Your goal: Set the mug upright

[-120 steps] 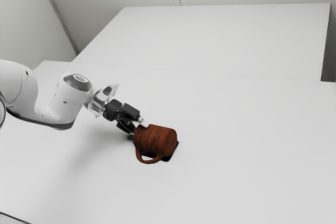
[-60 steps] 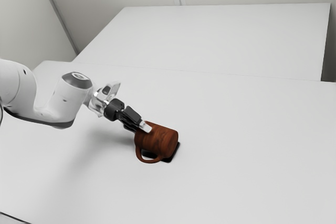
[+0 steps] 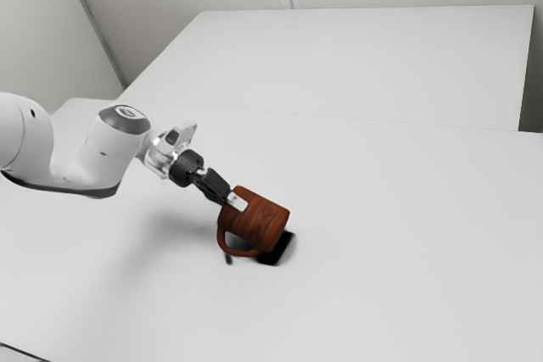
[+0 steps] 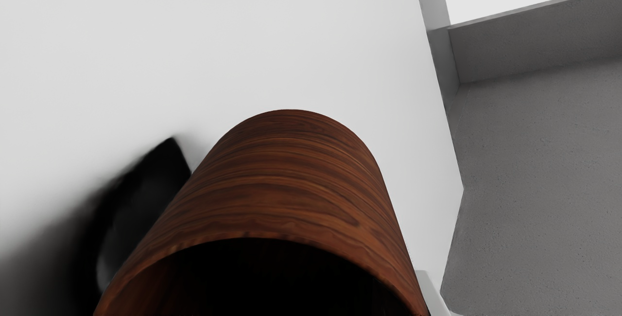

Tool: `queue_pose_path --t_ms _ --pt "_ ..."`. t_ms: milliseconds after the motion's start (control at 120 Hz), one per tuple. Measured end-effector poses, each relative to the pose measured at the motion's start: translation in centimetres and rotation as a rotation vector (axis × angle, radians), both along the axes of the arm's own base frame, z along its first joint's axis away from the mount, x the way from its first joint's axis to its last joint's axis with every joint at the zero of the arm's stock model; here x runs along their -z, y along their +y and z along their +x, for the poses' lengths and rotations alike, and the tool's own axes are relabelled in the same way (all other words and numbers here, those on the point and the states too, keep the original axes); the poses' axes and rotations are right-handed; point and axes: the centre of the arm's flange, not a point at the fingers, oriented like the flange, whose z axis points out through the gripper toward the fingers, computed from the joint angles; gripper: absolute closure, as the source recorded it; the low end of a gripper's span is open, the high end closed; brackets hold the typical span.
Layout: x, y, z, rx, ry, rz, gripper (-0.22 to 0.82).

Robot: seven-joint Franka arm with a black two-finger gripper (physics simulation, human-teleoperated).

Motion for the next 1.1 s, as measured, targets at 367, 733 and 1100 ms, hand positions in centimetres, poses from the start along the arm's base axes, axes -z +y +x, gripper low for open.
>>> queue_pose_path --t_ms 367,733,1100 --pt "-6.2 -3.9 -1.0 0.242 -0.337 0.512 0.78" --pt "-5.0 -5.0 -1.7 0.422 -0.51 0.804 0.79" --pt "-5.1 -5.7 -2.0 0.453 -0.557 0.855 0.69"
